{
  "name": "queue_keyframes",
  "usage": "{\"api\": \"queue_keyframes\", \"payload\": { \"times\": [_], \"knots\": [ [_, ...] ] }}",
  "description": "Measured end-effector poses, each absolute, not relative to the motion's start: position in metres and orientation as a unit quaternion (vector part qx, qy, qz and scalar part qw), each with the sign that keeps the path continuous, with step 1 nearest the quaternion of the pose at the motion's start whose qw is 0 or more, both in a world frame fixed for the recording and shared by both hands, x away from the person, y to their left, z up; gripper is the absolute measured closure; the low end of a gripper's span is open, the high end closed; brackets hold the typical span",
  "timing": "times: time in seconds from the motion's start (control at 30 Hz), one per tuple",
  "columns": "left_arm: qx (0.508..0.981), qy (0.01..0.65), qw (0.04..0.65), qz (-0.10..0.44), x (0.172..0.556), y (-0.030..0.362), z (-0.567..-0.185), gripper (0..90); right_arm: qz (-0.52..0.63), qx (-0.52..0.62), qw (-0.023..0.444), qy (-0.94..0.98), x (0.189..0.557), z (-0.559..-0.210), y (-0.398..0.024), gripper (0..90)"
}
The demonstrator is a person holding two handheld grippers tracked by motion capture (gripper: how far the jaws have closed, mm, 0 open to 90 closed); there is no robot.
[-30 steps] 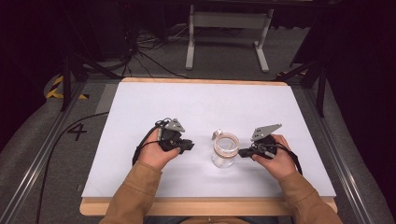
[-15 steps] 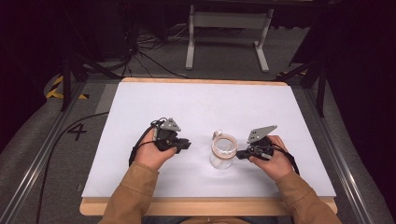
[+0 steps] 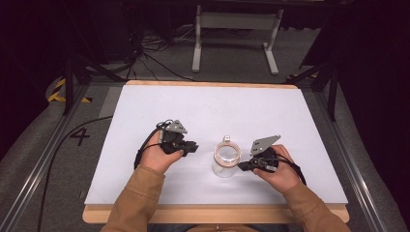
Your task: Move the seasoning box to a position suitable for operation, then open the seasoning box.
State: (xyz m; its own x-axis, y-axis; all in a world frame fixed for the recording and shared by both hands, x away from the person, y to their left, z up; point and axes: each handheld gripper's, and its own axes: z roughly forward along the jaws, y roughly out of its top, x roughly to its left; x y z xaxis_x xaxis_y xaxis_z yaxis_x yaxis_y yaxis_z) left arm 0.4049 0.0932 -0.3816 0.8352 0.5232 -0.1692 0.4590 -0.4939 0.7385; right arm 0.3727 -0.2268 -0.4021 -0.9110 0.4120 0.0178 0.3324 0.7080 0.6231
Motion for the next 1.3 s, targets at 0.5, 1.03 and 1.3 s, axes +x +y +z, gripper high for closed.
{"api": "queue_keyframes", "payload": {
  "times": [0.5, 1.03, 1.3],
  "knots": [
    [0.834, 0.268, 0.481, 0.029, 0.407, 0.092, -0.361, 79.4, 0.359, 0.228, 0.080, 0.902, 0.370, -0.385, -0.255, 90.0],
    [0.810, 0.251, 0.528, 0.040, 0.425, 0.060, -0.358, 82.1, 0.372, 0.249, 0.091, 0.890, 0.355, -0.382, -0.274, 90.0],
    [0.805, 0.250, 0.537, 0.030, 0.436, 0.034, -0.370, 81.8, 0.371, 0.255, 0.093, 0.888, 0.345, -0.384, -0.277, 90.0]
  ]
}}
